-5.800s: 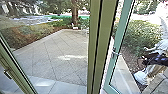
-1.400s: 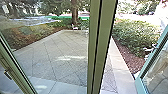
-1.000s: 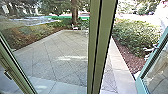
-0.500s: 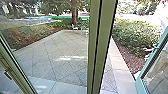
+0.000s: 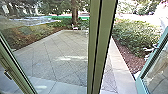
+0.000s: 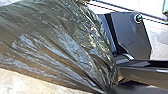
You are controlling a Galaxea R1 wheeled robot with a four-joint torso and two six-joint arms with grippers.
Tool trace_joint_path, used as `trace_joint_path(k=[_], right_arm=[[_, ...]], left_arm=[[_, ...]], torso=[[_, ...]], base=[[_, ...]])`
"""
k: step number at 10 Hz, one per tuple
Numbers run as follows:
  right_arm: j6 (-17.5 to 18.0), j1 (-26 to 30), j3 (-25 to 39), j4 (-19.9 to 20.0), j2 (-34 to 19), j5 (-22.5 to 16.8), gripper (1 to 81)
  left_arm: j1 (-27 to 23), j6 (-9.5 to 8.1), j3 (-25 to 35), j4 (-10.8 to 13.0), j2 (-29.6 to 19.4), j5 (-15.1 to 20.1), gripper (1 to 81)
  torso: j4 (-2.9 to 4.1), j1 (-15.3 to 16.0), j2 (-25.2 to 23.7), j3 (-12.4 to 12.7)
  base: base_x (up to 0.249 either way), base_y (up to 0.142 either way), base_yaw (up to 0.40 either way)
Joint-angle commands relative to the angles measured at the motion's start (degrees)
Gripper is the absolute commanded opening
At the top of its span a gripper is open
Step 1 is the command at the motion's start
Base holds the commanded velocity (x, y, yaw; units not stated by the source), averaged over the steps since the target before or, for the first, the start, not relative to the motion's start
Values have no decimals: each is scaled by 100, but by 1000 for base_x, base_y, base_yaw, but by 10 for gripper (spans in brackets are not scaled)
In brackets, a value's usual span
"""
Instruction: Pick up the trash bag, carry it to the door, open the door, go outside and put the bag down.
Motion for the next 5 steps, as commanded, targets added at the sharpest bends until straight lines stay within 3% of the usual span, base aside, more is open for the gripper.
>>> trace_joint_path(k=[1, 3, 5], right_arm=[[-10, 171, -16, -62, -26, -285, 811], [-10, 171, -24, -62, -26, -285, 811], [-10, 162, -24, -62, -26, -285, 811]], left_arm=[[-191, 41, 2, 59, -5, 398, 10], [-191, 41, 2, 50, -31, 398, 10], [-191, 41, 2, 41, -40, 398, 10]], torso=[[0, 0, 0, 0], [0, 0, 0, 0], [0, 0, 0, 0]], base=[[0, 0, 0], [0, 0, 0], [0, 0, -164]])
